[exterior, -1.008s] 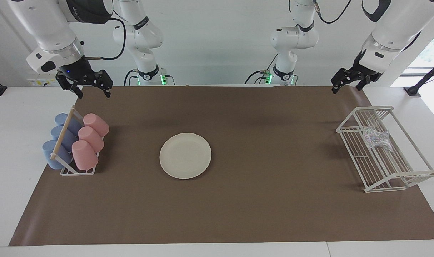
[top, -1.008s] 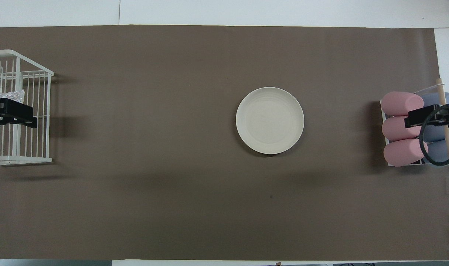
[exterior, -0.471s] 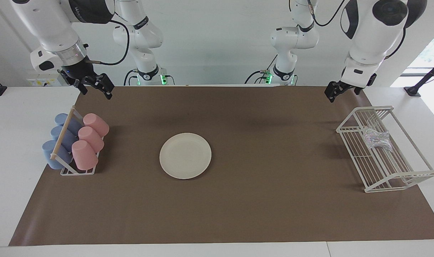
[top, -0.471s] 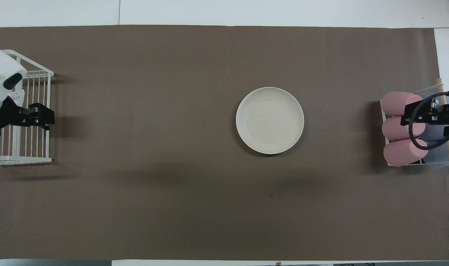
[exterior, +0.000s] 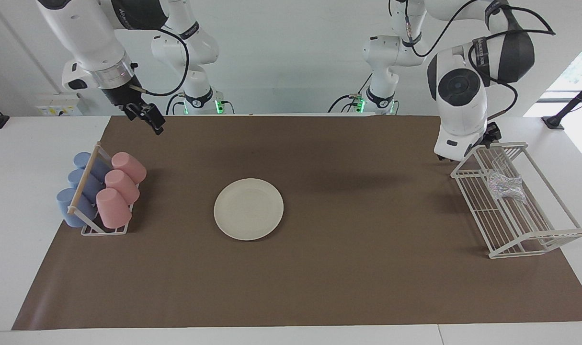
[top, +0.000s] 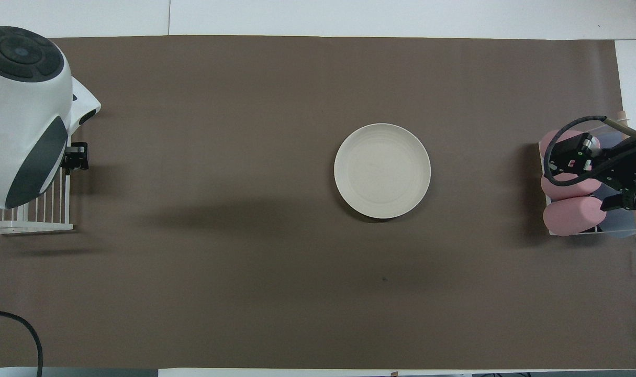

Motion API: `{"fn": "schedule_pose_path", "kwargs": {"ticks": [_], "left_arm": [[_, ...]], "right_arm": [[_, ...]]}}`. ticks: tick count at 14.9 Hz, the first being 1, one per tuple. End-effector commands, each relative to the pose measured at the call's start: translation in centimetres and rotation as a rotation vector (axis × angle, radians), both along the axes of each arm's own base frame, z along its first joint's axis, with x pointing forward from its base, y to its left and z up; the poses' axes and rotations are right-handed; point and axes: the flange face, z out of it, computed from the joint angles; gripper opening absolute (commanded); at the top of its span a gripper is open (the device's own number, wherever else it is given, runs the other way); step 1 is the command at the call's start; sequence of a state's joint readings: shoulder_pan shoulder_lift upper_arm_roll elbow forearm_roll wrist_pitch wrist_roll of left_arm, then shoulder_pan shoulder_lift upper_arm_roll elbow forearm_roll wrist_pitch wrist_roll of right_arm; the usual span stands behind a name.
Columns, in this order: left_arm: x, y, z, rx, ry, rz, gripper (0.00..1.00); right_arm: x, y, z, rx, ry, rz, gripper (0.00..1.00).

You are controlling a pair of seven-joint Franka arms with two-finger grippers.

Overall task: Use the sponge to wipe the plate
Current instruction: 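Move the right gripper from the rack toward the white plate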

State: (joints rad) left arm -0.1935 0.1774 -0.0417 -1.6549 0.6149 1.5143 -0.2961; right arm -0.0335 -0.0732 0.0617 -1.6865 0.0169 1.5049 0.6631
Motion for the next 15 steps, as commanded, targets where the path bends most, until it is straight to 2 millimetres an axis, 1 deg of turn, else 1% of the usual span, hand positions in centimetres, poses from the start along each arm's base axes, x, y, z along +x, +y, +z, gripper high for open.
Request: {"fn": "schedule_pose_path", "kwargs": {"ticks": [1,2,3,5,8,9,11,12,15], "left_arm": [[1.2,0.8,-1.9,0.112,-0.006,-0.039,1.00],[1.4,1.1,-2.5,0.162,-0.002,-0.060,1.00],[1.7,1.2,-4.0,0.193,0.013,-0.080,1.00],[1.8,1.8,-6.2,0.243,0.018,-0.099,1.00],[2.2,1.9,-10.4,0.347,0.037,-0.106,1.00],[2.5,2.4,-10.5,0.363,0.037,-0.108,1.00],[2.8,2.7,-10.5,0.381,0.025,-0.125,1.00],[3.0,3.3,-10.6,0.373,0.019,-0.124,1.00],[3.4,3.5,-10.7,0.364,0.010,-0.133,1.00]], "right_arm": [[-0.5,1.8,0.4,-0.009,0.013,-0.157,1.00],[-0.6,3.2,0.4,-0.020,0.014,-0.210,1.00],[-1.0,4.2,0.6,-0.029,0.019,-0.254,1.00],[-1.5,6.3,0.5,-0.037,0.034,-0.336,1.00],[-2.0,8.5,0.9,-0.003,0.055,-0.512,1.00],[-2.2,9.5,0.8,-0.010,0.054,-0.535,1.00],[-2.5,10.8,0.9,-0.021,0.053,-0.595,1.00],[-2.8,11.7,0.9,-0.028,0.051,-0.623,1.00],[-3.5,13.9,0.9,-0.050,0.049,-0.714,1.00]]}}
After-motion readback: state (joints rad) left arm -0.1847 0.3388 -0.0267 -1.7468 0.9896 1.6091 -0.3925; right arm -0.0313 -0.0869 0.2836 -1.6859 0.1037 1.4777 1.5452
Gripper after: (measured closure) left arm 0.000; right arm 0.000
